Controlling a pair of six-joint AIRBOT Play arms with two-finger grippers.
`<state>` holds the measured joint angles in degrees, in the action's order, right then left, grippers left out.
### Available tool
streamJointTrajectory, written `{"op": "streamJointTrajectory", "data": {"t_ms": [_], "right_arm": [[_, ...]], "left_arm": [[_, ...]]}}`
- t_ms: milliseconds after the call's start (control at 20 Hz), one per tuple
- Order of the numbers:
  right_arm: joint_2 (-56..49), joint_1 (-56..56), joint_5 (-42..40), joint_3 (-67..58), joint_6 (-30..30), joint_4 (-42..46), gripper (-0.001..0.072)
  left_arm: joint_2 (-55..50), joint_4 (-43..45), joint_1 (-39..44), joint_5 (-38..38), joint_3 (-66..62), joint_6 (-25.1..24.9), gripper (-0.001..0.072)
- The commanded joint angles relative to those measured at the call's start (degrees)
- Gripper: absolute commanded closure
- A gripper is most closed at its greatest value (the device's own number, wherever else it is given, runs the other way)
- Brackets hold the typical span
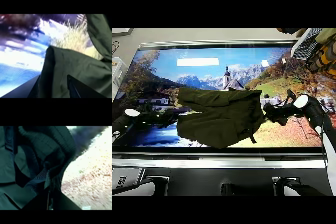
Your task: Fold the clothes and pants, and hang the long-sleeved shirts on hangers.
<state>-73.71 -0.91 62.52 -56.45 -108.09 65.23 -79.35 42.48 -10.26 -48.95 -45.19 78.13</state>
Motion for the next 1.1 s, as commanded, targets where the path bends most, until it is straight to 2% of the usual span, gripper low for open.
{"op": "streamJointTrajectory", "data": {"t_ms": [0, 150, 250, 550, 600, 650, 800, 850, 900, 1050], "right_arm": [[-0.02, 0.04, 6.32, 0.04, 0.52, 1.07, 0.0675], [-0.02, 0.04, 9.75, 0.04, 0.68, 1.84, 0.0675], [-0.02, 0.04, 11.19, 0.04, 0.79, 2.71, 0.0675], [-0.02, 0.04, 20.28, 0.04, 0.76, 10.23, 0.0665], [-0.02, 0.04, 21.42, 0.04, 0.76, 10.21, 0.0575], [0.04, 0.04, 22.14, 0.04, 0.92, 10.21, 0.0488], [2.95, 0.02, 21.44, -0.09, 2.34, 13.07, 0.0403], [4.81, 0.02, 20.63, -0.42, 1.53, 15.91, 0.0348], [6.75, -0.02, 19.61, -1.38, -0.50, 18.93, 0.0243], [8.74, -0.02, 12.15, -7.15, -4.61, 20.17, 0.0222]], "left_arm": [[-1.84, -2.03, 3.23, 4.48, -0.02, -0.22, 0.0304], [-1.81, -2.05, 3.67, 4.92, -0.02, -0.20, 0.0355], [-1.81, -2.05, 3.67, 4.90, -0.02, -0.20, 0.0693], [-1.75, -1.99, 3.43, 1.25, -0.02, -0.17, 0.0694], [-1.75, -1.99, 3.43, 0.44, -0.02, -0.20, 0.0687], [-1.68, -1.99, 3.43, -0.11, -0.02, -0.17, 0.0599], [-0.66, -2.01, 2.23, -1.79, -0.07, -0.15, 0.0256], [0.04, -2.01, 0.92, -2.91, -0.07, -0.17, 0.0225], [1.01, -2.01, -0.87, -4.24, -0.04, -0.17, 0.0225], [4.09, -2.01, -6.71, -7.08, -0.04, -0.20, 0.0225]]}}
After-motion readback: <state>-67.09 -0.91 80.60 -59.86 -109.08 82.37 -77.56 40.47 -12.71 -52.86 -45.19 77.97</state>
